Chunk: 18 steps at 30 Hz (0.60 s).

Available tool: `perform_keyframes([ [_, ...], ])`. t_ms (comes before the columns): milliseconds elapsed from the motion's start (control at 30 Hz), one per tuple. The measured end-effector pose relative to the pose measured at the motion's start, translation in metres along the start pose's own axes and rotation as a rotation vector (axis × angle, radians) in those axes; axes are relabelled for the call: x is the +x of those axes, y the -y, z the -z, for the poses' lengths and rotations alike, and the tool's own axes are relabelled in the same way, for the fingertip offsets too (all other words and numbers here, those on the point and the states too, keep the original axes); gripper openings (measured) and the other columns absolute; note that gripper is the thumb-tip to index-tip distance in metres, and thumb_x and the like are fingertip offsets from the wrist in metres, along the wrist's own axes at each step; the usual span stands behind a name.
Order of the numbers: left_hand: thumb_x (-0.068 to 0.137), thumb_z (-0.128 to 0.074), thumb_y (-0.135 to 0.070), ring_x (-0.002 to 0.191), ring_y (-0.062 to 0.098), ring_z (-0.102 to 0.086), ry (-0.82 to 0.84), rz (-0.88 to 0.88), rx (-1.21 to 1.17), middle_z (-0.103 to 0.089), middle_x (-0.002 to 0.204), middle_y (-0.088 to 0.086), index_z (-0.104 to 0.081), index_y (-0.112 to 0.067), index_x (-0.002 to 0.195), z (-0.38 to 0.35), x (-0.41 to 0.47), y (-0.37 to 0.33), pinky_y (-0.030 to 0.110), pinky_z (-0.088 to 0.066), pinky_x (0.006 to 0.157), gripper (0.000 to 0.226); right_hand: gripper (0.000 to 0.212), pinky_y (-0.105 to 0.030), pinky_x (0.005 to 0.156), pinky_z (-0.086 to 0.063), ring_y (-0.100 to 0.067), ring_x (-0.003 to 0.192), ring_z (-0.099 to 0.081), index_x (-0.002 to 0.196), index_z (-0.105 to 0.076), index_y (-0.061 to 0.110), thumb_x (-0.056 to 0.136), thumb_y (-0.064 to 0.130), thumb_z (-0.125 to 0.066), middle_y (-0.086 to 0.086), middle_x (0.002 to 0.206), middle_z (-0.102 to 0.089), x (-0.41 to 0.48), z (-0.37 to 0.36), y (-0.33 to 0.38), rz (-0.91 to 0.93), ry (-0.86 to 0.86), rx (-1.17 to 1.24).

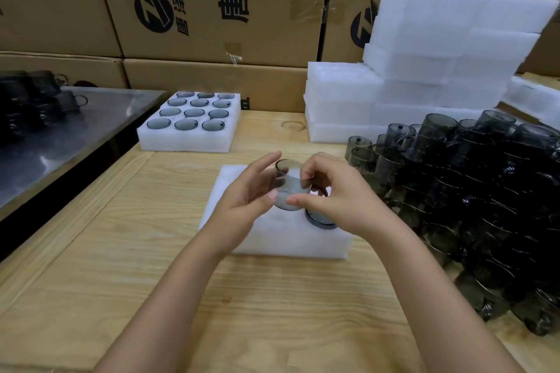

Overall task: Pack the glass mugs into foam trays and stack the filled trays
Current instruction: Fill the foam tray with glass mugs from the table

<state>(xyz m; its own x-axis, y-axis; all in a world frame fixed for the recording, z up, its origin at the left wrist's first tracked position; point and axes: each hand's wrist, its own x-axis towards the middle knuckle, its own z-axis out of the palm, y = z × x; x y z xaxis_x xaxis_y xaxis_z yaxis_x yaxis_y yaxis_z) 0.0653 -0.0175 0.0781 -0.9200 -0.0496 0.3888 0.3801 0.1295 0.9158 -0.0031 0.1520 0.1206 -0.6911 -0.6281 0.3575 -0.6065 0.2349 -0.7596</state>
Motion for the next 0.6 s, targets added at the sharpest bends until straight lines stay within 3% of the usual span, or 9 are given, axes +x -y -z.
perform_keyframes([
  [100,0.085,-0.064,0.004,0.109,0.016,-0.061,-0.123,-0.046,0.117,-0.062,0.120,0.003,-0.054,-0.027,0.122,0.005,0.001,-0.001,0.029,-0.050,0.093,0.049,0.024,-0.023,0.083,-0.043,-0.006,0.093,-0.053,0.081,-0.058,0.024,0.076,0.008,-0.075,0.004,0.107,-0.054,0.007,-0.004,-0.001,0.043,0.019,0.009],
  [167,0.080,-0.069,0.009,0.103,0.017,-0.062,-0.204,-0.063,0.159,-0.063,0.114,-0.004,-0.057,-0.028,0.109,0.006,0.002,0.000,0.026,-0.052,0.085,0.048,0.023,-0.014,0.093,-0.032,-0.001,0.116,-0.042,0.089,-0.061,0.030,0.081,0.010,-0.071,0.009,0.129,-0.045,0.007,-0.008,-0.003,0.036,0.012,-0.048],
  [233,0.077,-0.073,0.006,0.099,0.017,-0.062,-0.240,-0.050,0.194,-0.059,0.118,-0.006,-0.054,-0.028,0.097,0.006,0.002,0.002,0.023,-0.051,0.078,0.044,0.031,-0.017,0.099,-0.021,-0.001,0.126,-0.027,0.095,-0.058,0.044,0.085,0.015,-0.066,0.014,0.141,-0.035,0.006,-0.013,-0.006,0.025,-0.015,-0.163],
  [333,0.074,-0.080,-0.008,0.092,0.009,-0.059,-0.260,-0.019,0.315,-0.055,0.124,-0.016,-0.048,-0.030,0.086,0.006,0.002,0.005,0.020,-0.046,0.074,0.041,0.043,-0.026,0.105,-0.026,-0.001,0.120,-0.029,0.108,-0.051,0.054,0.089,0.016,-0.060,0.014,0.144,-0.034,0.005,-0.019,-0.004,0.004,-0.024,-0.156],
  [400,0.070,-0.083,-0.024,0.086,0.007,-0.056,-0.281,-0.047,0.385,-0.060,0.110,-0.019,-0.045,-0.034,0.081,0.003,0.002,0.006,0.016,-0.041,0.071,0.041,0.043,-0.016,0.096,-0.039,0.004,0.111,-0.043,0.117,-0.049,0.050,0.090,0.018,-0.060,0.014,0.146,-0.033,0.006,-0.026,-0.003,-0.013,-0.010,0.043],
  [467,0.063,-0.080,-0.039,0.082,0.006,-0.052,-0.292,-0.109,0.462,-0.058,0.100,-0.013,-0.044,-0.038,0.081,-0.001,0.001,0.006,0.010,-0.037,0.070,0.040,0.045,-0.018,0.095,-0.044,0.007,0.110,-0.048,0.123,-0.047,0.046,0.083,0.035,-0.066,0.017,0.143,-0.037,0.007,-0.035,-0.002,-0.091,-0.002,0.235],
  [533,0.060,-0.074,-0.039,0.078,0.005,-0.050,-0.293,-0.170,0.532,-0.054,0.097,-0.011,-0.046,-0.040,0.086,-0.005,0.001,0.007,0.007,-0.036,0.072,0.039,0.063,-0.029,0.097,-0.046,0.000,0.115,-0.050,0.127,-0.043,0.045,0.070,0.052,-0.069,0.019,0.130,-0.047,0.009,-0.044,-0.006,-0.154,0.012,0.252],
  [600,0.060,-0.073,-0.035,0.077,0.004,-0.051,-0.282,-0.178,0.523,-0.055,0.100,-0.014,-0.048,-0.043,0.098,-0.004,0.001,0.007,0.007,-0.038,0.075,0.047,0.063,-0.034,0.095,-0.048,-0.007,0.113,-0.055,0.127,-0.042,0.041,0.072,0.047,-0.072,0.015,0.122,-0.053,0.011,-0.048,-0.012,-0.168,0.008,0.230],
])
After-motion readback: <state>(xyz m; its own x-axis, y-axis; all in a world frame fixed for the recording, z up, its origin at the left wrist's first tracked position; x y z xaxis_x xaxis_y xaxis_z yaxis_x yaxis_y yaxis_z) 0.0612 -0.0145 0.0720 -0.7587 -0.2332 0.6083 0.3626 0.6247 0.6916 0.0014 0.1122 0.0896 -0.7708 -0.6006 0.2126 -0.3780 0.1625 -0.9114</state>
